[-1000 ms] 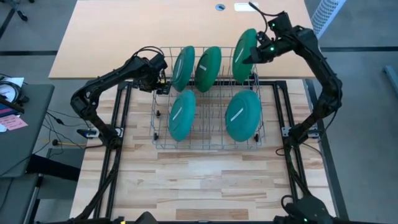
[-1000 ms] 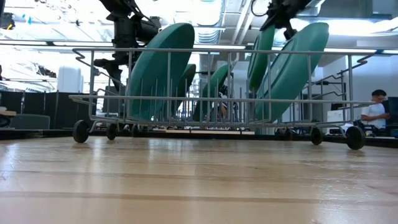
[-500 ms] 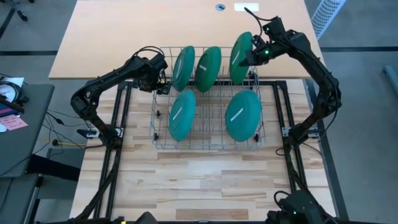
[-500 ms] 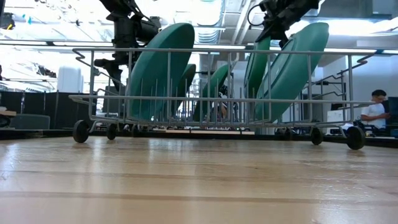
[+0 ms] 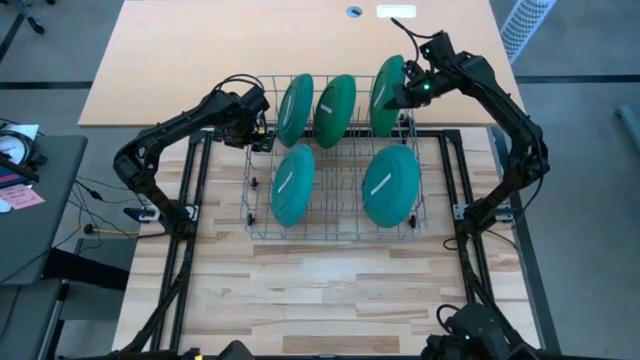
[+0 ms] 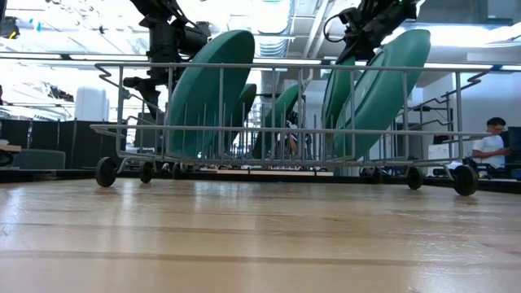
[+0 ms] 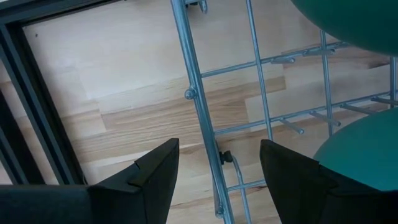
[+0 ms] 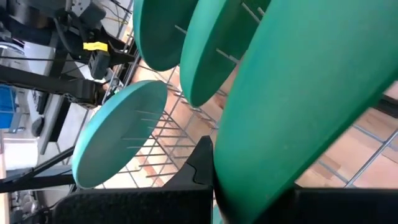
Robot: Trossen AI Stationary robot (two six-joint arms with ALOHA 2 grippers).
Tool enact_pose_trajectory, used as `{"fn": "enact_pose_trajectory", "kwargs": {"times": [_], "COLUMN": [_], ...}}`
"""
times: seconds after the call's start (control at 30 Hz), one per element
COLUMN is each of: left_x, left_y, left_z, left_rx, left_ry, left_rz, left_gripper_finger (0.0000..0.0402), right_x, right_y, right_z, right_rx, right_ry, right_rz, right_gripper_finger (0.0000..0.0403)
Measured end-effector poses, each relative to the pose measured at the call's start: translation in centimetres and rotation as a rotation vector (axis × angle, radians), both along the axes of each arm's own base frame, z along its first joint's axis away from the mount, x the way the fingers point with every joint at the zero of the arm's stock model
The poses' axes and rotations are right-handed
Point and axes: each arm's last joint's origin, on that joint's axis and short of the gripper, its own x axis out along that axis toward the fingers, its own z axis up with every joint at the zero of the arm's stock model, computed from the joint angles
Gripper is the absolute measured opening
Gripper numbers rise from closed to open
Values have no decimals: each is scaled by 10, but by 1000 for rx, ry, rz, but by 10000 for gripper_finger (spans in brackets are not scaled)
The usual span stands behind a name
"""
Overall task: Sort dishes
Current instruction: Put the green plate into the dish rack
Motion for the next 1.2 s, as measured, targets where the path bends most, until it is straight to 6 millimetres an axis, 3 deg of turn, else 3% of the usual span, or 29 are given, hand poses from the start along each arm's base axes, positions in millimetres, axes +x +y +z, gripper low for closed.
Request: {"fn": "enact_pose_trajectory", "kwargs": {"times": [0.57, 0.83, 1.2], "left_x": [0, 0, 0], "left_y": [0, 0, 0], "left_z": [0, 0, 0], "left_rx": [1, 4, 6], "left_ry": [-1, 1, 4], "left_rz": [0, 0, 1], "left_gripper_finger": [219, 219, 219], "right_x": [-5, 9, 12], "right_y": [-5, -13, -17], "right_z": [0, -18, -22], "right_rx": [-59, -3, -19], "right_ry": [21, 58, 93], "right_rz": [-3, 26, -1], "right_gripper_finger": [17, 17, 18]}}
